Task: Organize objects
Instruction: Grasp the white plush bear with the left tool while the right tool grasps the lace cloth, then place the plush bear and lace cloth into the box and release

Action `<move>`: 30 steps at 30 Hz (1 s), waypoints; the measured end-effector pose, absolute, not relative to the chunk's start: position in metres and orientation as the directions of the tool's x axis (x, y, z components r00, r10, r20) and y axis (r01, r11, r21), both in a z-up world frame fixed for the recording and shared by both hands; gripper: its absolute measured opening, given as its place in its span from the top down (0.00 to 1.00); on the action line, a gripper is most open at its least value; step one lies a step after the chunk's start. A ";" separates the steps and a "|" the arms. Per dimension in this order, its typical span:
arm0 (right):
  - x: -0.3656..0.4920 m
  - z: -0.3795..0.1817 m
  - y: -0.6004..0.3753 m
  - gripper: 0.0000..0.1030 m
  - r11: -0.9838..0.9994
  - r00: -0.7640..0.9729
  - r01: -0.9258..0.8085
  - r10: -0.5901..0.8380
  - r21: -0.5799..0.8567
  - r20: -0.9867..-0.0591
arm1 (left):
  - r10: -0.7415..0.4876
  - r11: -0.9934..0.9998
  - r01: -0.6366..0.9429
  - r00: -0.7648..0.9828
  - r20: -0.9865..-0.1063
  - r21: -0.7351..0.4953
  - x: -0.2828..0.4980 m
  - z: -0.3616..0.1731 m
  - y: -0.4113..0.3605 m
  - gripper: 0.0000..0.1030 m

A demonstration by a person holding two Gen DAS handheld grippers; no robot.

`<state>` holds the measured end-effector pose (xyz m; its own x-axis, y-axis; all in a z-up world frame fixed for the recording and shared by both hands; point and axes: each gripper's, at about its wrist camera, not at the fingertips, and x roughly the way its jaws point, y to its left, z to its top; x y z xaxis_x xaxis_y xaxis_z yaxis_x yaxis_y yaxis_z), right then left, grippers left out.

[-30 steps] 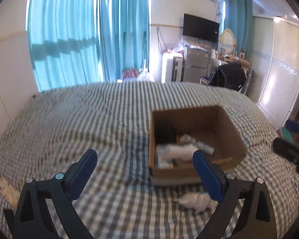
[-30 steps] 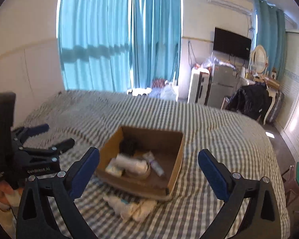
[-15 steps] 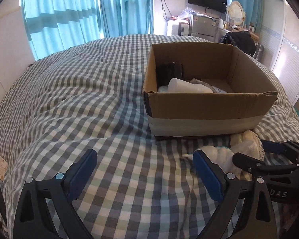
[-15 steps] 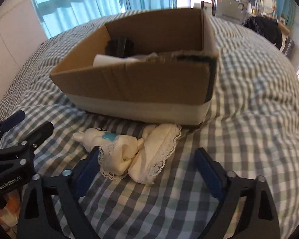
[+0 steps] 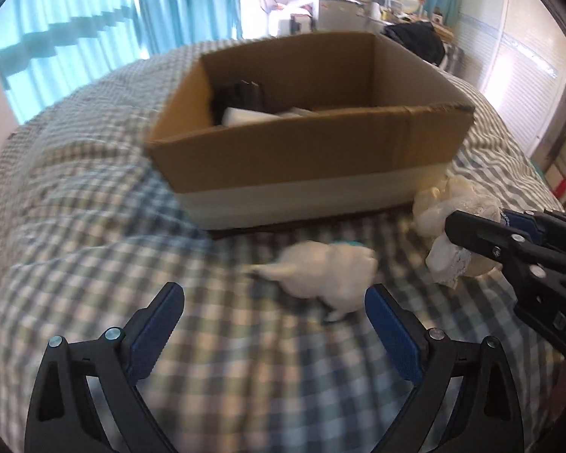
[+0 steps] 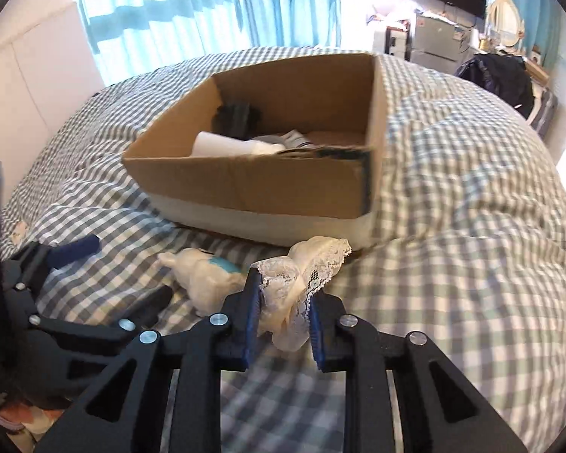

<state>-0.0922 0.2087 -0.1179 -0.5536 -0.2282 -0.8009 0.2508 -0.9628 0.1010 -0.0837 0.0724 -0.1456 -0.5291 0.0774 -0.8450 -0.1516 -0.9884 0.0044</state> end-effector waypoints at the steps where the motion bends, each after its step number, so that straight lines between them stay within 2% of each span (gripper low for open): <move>1: -0.092 -0.118 0.212 0.79 -0.963 -0.553 0.247 -0.232 0.108 -0.800 | 0.081 -0.988 -0.155 -0.523 -0.849 0.000 -0.086 -0.148 0.075 0.04; 8: -0.100 -0.127 0.219 0.79 -0.961 -0.539 0.220 -0.261 0.166 -0.801 | 0.089 -0.981 -0.193 -0.439 -0.894 -0.003 -0.117 -0.177 0.098 0.04; 11: -0.101 -0.129 0.220 0.79 -0.960 -0.529 0.214 -0.268 0.178 -0.805 | 0.097 -0.982 -0.186 -0.415 -0.905 -0.020 -0.124 -0.184 0.098 0.15; 13: -0.101 -0.132 0.220 0.79 -0.961 -0.525 0.213 -0.265 0.177 -0.809 | 0.105 -0.982 -0.184 -0.411 -0.905 -0.030 -0.123 -0.183 0.097 0.16; 30: -0.060 -0.104 0.209 0.79 -0.967 -0.581 0.238 -0.213 0.086 -0.786 | 0.180 -0.979 -0.177 -0.517 -0.837 -0.102 -0.056 -0.107 0.063 0.19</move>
